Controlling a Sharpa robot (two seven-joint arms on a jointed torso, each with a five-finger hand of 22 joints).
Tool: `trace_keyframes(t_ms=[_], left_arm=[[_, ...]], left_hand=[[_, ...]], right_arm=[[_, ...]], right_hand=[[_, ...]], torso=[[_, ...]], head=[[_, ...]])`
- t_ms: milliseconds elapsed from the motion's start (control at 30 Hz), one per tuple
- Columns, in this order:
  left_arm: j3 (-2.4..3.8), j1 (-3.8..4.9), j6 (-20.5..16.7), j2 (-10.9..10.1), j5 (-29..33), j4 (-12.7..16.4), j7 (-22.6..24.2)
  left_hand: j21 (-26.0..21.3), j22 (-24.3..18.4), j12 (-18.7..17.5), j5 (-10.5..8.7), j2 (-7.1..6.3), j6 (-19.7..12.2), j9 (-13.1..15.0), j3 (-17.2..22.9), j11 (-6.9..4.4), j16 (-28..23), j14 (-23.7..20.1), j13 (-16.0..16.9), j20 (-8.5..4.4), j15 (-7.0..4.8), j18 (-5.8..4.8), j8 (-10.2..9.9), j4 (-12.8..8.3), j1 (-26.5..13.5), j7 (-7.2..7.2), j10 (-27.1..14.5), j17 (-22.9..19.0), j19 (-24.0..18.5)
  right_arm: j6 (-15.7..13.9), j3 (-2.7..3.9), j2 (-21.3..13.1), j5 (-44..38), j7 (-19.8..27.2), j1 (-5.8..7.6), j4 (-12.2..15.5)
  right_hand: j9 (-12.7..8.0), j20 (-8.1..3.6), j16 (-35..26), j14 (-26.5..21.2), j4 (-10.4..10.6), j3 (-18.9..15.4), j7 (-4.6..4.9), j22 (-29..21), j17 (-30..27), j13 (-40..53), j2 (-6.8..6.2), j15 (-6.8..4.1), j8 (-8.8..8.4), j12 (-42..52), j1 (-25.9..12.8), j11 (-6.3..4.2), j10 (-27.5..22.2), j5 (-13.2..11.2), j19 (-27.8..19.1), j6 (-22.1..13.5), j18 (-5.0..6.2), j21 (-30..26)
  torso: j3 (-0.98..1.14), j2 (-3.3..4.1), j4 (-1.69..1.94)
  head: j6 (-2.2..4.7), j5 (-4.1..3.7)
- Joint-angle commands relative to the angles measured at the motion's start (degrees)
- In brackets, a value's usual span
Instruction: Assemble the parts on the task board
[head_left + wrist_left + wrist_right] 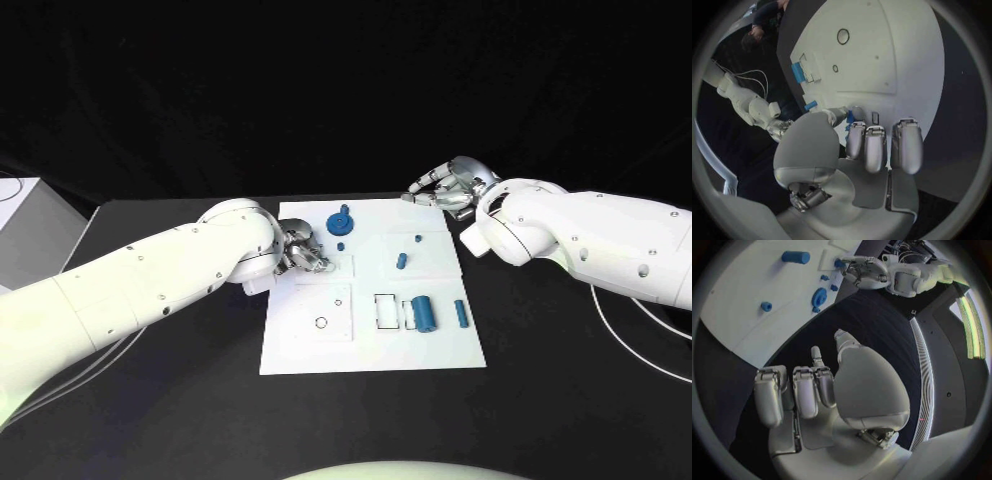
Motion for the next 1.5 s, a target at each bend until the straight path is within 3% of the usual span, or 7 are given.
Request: trace_keyframes(t_ms=[33, 233, 433, 833, 1233, 1500], left_arm=[[-0.27, -0.37, 1.90, 0.07, 1.56, -0.29, -0.35], [-0.27, -0.36, 2.88, 0.01, 3.71, -0.38, -0.33], [-0.27, -0.36, 3.82, 0.01, 4.76, -0.44, -0.24], [-0.31, -0.35, 4.46, -0.17, 4.04, -0.68, -0.35], [-0.38, -0.34, 3.92, -0.25, 3.13, -0.81, -0.41], [-0.39, -0.34, 3.07, -0.32, 3.03, -0.86, -0.37]], left_hand=[[-0.38, -0.09, -0.37, 0.31, -0.41, 0.10, 0.12, 4.16, 0.12, -0.19, 5.84, 1.90, 0.16, 0.43, -0.73, -0.31, -3.48, -0.43, -0.10, -0.26, 14.35, -0.39], [-0.45, -0.11, -0.39, 0.96, -0.68, -0.03, 0.48, 8.51, 0.24, -0.22, 5.83, 1.91, 0.24, 0.53, -0.72, -0.70, -5.18, -2.12, 0.07, -0.28, 14.31, -0.43], [-0.51, -0.20, -0.42, 0.76, -1.23, -0.01, 0.61, 9.12, 0.33, -0.22, 5.82, 1.87, 0.30, 0.59, -0.70, -0.76, -5.69, -2.87, 0.15, -0.30, 14.31, -0.49], [-0.55, -0.07, -0.39, 0.02, -4.11, 1.33, 1.05, 3.07, 0.45, -0.18, 5.84, 1.86, 0.41, 0.69, -0.71, -0.85, -4.44, -8.15, 0.23, -0.31, 14.38, -0.46], [-0.58, -0.07, -0.35, -0.02, -4.44, 1.57, 1.12, 1.23, 0.46, -0.16, 5.85, 1.91, 0.41, 0.69, -0.70, -0.95, -3.89, -8.79, 0.24, -0.28, 14.42, -0.46], [-0.57, -0.03, -0.34, 0.00, -3.98, 1.69, 1.14, 0.89, 0.42, -0.19, 5.84, 1.93, 0.41, 0.67, -0.70, -0.97, -3.55, -8.88, 0.19, -0.26, 14.36, -0.45]], right_arm=[[0.67, 0.02, -0.06, -0.26, 0.22, -0.01, 0.09], [0.72, 0.01, -0.07, -0.26, 0.22, -0.01, 0.08], [0.73, 0.01, -0.05, -0.26, 0.23, -0.02, 0.06], [0.65, -0.01, -0.06, -0.26, 0.25, -0.07, 0.18], [0.62, -0.02, -0.06, -0.26, 0.29, -0.09, 0.18], [0.59, -0.02, -0.11, -0.26, 0.29, -0.10, 0.19]], right_hand=[[0.08, 0.32, -0.21, 4.41, -0.12, 0.31, 0.10, 12.51, 8.41, 12.42, 0.20, 0.10, 0.25, -0.07, -0.55, 0.04, 2.89, -0.11, 5.10, -0.42, -0.08, -0.31], [0.09, 0.31, -0.20, 4.42, -0.14, 0.34, 0.10, 12.53, 8.42, 12.44, 0.20, 0.10, 0.27, -0.04, -0.55, 0.04, 2.92, -0.07, 5.11, -0.42, -0.09, -0.30], [0.09, 0.31, -0.20, 4.42, -0.14, 0.34, 0.10, 12.53, 8.42, 12.44, 0.20, 0.10, 0.27, -0.04, -0.55, 0.04, 2.92, -0.07, 5.11, -0.42, -0.09, -0.30], [0.09, 0.31, -0.20, 4.42, -0.14, 0.34, 0.10, 12.53, 8.42, 12.44, 0.20, 0.10, 0.27, -0.04, -0.55, 0.04, 2.92, -0.07, 5.11, -0.42, -0.09, -0.30], [0.09, 0.31, -0.20, 4.42, -0.14, 0.34, 0.10, 12.53, 8.42, 12.44, 0.20, 0.10, 0.27, -0.04, -0.55, 0.04, 2.92, -0.07, 5.11, -0.42, -0.09, -0.30], [0.10, 0.31, -0.22, 4.41, -0.17, 0.41, 0.09, 12.48, 8.39, 12.44, 0.18, 0.09, 0.32, -0.03, -0.53, 0.03, 2.92, 0.00, 5.09, -0.43, -0.07, -0.35]], torso=[[0.00, 0.00, 0.01], [-0.02, 0.01, 0.02], [0.01, -0.01, 0.06], [-0.03, 0.00, 0.06], [-0.02, 0.00, 0.03], [-0.02, 0.00, 0.00]], head=[[0.05, -0.02], [0.08, -0.04], [-0.02, -0.05], [-0.01, -0.01], [0.00, 0.06], [0.05, 0.12]])
